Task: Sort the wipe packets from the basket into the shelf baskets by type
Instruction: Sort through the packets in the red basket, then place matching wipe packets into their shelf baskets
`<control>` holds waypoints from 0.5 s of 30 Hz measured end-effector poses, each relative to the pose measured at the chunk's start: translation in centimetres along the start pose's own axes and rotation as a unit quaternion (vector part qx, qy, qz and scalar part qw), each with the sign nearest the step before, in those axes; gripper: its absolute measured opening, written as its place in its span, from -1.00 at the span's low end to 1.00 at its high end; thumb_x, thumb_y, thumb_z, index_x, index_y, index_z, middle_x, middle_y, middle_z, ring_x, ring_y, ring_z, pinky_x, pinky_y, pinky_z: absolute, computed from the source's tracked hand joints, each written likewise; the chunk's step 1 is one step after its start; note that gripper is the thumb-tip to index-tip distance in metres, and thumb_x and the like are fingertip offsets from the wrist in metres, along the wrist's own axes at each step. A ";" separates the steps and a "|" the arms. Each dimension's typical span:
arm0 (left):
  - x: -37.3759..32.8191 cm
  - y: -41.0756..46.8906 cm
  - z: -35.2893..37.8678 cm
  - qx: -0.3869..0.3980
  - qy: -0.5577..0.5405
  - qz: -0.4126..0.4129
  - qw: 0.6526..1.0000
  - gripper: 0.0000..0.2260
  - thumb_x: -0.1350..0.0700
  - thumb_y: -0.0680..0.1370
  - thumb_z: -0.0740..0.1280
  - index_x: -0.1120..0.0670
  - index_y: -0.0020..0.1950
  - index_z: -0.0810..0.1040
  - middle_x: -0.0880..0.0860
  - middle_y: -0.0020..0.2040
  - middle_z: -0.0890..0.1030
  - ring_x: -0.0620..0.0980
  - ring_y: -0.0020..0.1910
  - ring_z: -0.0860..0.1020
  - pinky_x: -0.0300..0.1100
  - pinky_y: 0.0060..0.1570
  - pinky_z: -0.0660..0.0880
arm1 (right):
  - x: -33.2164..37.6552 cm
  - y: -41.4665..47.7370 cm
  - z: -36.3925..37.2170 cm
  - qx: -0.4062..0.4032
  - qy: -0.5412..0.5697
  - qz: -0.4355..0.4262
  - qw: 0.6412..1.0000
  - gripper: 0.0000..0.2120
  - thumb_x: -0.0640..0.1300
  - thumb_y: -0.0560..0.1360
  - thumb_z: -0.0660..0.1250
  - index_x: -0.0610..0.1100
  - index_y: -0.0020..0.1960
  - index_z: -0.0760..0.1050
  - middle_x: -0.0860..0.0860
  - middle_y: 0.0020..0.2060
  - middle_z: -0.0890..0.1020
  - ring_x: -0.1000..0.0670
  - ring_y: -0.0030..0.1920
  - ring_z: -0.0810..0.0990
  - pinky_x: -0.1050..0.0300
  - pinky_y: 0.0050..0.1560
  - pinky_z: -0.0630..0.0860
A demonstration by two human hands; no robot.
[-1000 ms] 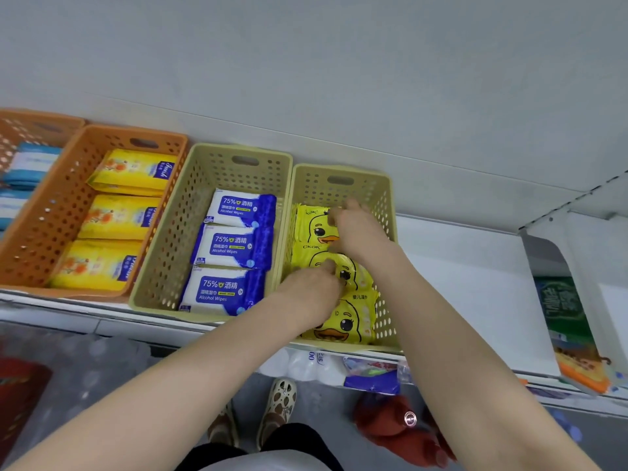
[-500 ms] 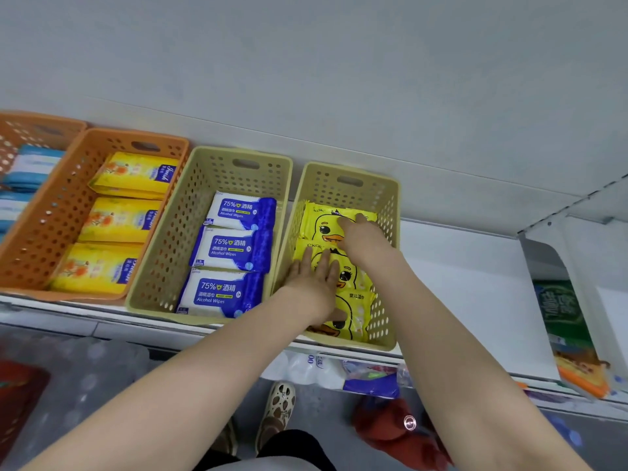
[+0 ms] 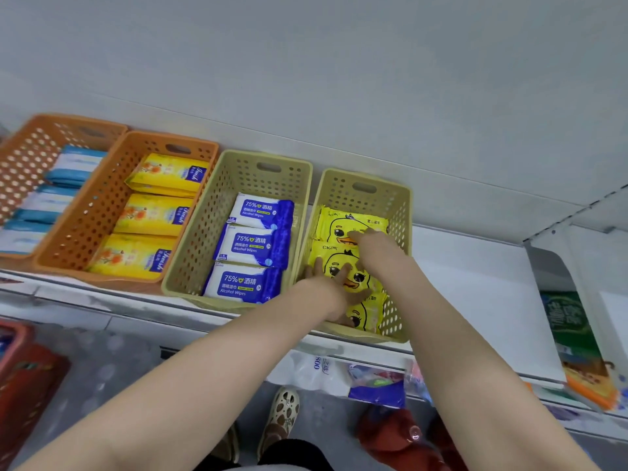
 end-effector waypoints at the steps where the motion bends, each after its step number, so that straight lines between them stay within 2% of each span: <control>1: 0.1 0.2 0.4 0.014 -0.005 -0.004 1.000 -0.35 -0.18 0.64 0.17 -0.33 0.55 -0.21 0.00 0.57 -0.39 0.44 0.49 -0.34 0.39 0.46 -0.14 | 0.0 0.0 0.4 0.009 0.004 0.001 1.000 -0.37 -0.29 0.51 0.33 -0.03 0.52 0.21 -0.17 0.29 0.42 -0.23 0.24 0.51 0.01 0.10 0.48; 5: 1.2 1.6 1.3 0.029 -0.034 -0.036 0.998 -0.31 -0.17 0.63 0.20 -0.35 0.54 -0.25 0.04 0.57 -0.41 0.39 0.49 -0.37 0.38 0.46 -0.06 | 0.1 0.1 0.2 0.015 0.009 -0.007 1.000 -0.33 -0.34 0.50 0.28 -0.01 0.53 0.17 -0.16 0.39 0.34 -0.24 0.29 0.48 -0.03 0.18 0.50; 7: 0.8 0.4 0.1 -0.002 -0.003 -0.019 1.000 -0.36 -0.17 0.62 0.21 -0.28 0.59 -0.10 0.10 0.62 -0.22 0.40 0.53 -0.22 0.34 0.48 0.00 | 0.3 -0.2 -0.3 0.007 0.009 -0.013 1.000 -0.32 -0.41 0.50 0.20 -0.01 0.55 0.16 -0.17 0.44 0.29 -0.24 0.34 0.44 -0.05 0.24 0.48; 9: 0.3 -2.2 -3.0 -0.116 0.068 0.012 0.991 -0.44 -0.13 0.62 0.24 -0.10 0.58 0.16 0.18 0.56 0.20 0.35 0.53 0.09 0.20 0.45 0.20 | 0.6 -1.0 -1.5 -0.025 0.022 -0.020 0.999 -0.31 -0.42 0.51 0.17 -0.02 0.56 0.14 -0.18 0.45 0.31 -0.24 0.33 0.45 -0.02 0.19 0.46; 11: 0.4 -6.1 -6.2 -0.262 0.084 0.031 0.961 -0.54 -0.08 0.60 0.29 0.03 0.46 0.38 0.15 0.33 0.49 0.23 0.40 0.37 0.05 0.25 0.41 | 1.0 -2.5 -3.6 -0.089 0.065 -0.017 0.994 -0.38 -0.37 0.53 0.20 -0.03 0.53 0.21 -0.19 0.37 0.44 -0.24 0.26 0.51 0.00 0.11 0.47; 13: 2.0 -10.1 -7.6 -0.382 0.014 0.048 0.923 -0.66 -0.02 0.59 0.31 0.03 0.35 0.50 0.06 0.17 0.58 0.12 0.25 0.50 -0.04 0.03 0.47 | 1.6 -4.7 -6.1 -0.167 0.107 -0.009 0.980 -0.47 -0.28 0.55 0.23 -0.04 0.49 0.28 -0.18 0.29 0.53 -0.24 0.21 0.53 -0.01 0.09 0.47; 15: 4.9 -14.1 -7.1 -0.456 -0.092 0.043 0.884 -0.71 0.04 0.59 0.32 -0.01 0.32 0.55 0.01 0.15 0.60 0.08 0.20 0.52 -0.05 0.00 0.47 | 3.1 -7.3 -8.2 -0.233 0.137 -0.009 0.963 -0.54 -0.19 0.58 0.24 -0.06 0.47 0.33 -0.16 0.29 0.54 -0.23 0.23 0.52 -0.01 0.14 0.45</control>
Point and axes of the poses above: each hand's wrist, its own y-axis towards the middle knuckle, its own z-axis out of the palm, x = y × z, the point moved 9 cm from there along y, towards the middle knuckle
